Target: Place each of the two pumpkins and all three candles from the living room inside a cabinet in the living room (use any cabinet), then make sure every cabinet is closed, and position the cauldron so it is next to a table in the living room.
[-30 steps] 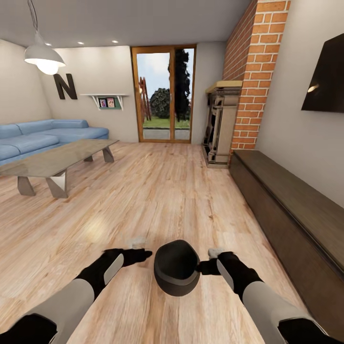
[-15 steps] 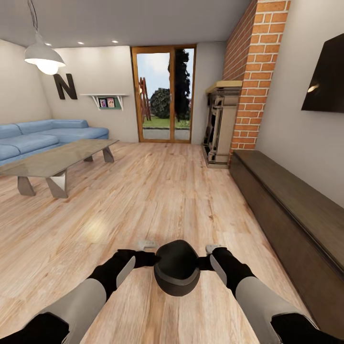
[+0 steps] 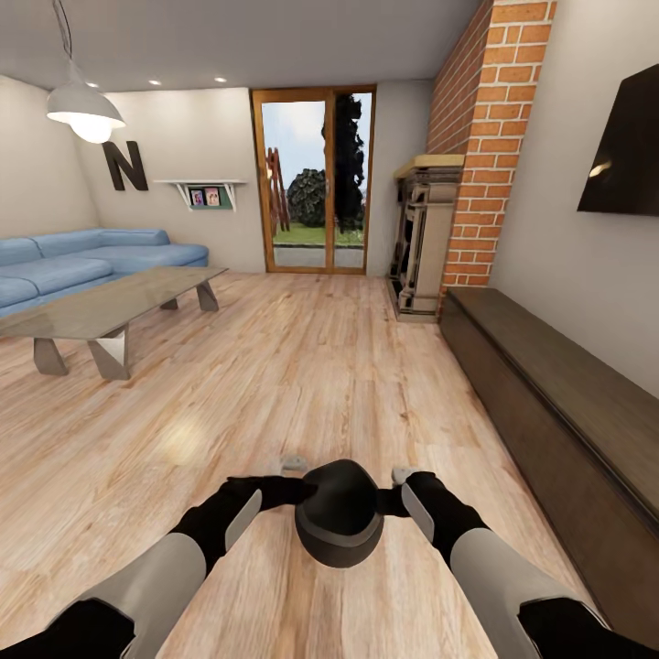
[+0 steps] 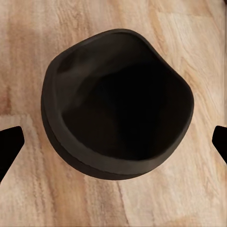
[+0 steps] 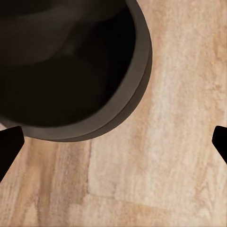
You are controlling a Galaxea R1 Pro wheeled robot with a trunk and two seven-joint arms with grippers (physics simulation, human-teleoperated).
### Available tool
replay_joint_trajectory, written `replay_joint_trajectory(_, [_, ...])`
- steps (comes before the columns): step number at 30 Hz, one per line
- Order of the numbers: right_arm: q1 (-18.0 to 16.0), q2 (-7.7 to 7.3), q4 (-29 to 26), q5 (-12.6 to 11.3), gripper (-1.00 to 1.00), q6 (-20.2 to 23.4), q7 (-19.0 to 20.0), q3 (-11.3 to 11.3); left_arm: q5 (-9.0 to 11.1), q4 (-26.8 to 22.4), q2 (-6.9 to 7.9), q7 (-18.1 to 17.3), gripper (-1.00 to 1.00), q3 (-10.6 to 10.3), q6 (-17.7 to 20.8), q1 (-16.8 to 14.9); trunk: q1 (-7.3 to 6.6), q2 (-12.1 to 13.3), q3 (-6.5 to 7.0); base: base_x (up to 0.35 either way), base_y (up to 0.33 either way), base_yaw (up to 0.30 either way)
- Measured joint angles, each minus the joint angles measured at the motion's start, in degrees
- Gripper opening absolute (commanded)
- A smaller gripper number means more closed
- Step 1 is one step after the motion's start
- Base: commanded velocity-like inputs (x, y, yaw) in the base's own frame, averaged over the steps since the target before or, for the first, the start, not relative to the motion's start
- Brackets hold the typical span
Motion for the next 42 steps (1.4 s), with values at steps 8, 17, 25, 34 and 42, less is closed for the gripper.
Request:
replay_joint_trajectory(8, [0.01, 0.04, 0.03, -0.49, 1.0, 0.06, -0.14, 0.08, -0.05, 0.05, 0.11, -0.54, 1.0, 0.07, -1.17, -0.04, 0.0, 0.0, 0.0, 0.001, 0.0, 0.0])
replay_joint_trajectory(17, [0.08, 0.08, 0.1, -0.51, 1.0, -0.05, -0.2, 0.04, -0.08, 0.06, 0.13, -0.6, 1.0, 0.11, -1.29, -0.01, -0.02, 0.0, -0.52, 0.153, 0.098, 0.0])
replay_joint_trajectory(25, [0.09, 0.08, 0.11, -0.69, 1.0, -0.13, -0.21, -0.05, -0.14, 0.15, 0.12, -0.55, 1.0, 0.12, -1.23, -0.02, -0.02, 0.0, -1.23, 0.252, 0.218, -0.052])
replay_joint_trajectory(34, [0.09, 0.08, 0.14, -0.75, 1.0, -0.25, -0.27, -0.15, -0.15, 0.3, 0.07, -0.51, 1.0, -0.04, -1.19, -0.04, -0.03, 0.0, -1.62, 0.231, 0.264, -0.064])
replay_joint_trajectory(42, [0.09, 0.07, 0.13, -0.71, 1.0, -0.22, -1.79, -0.25, -0.15, 0.42, -0.12, -0.51, 1.0, -0.26, -1.19, -0.06, 0.0, 0.0, -1.65, 0.093, 0.093, -0.128])
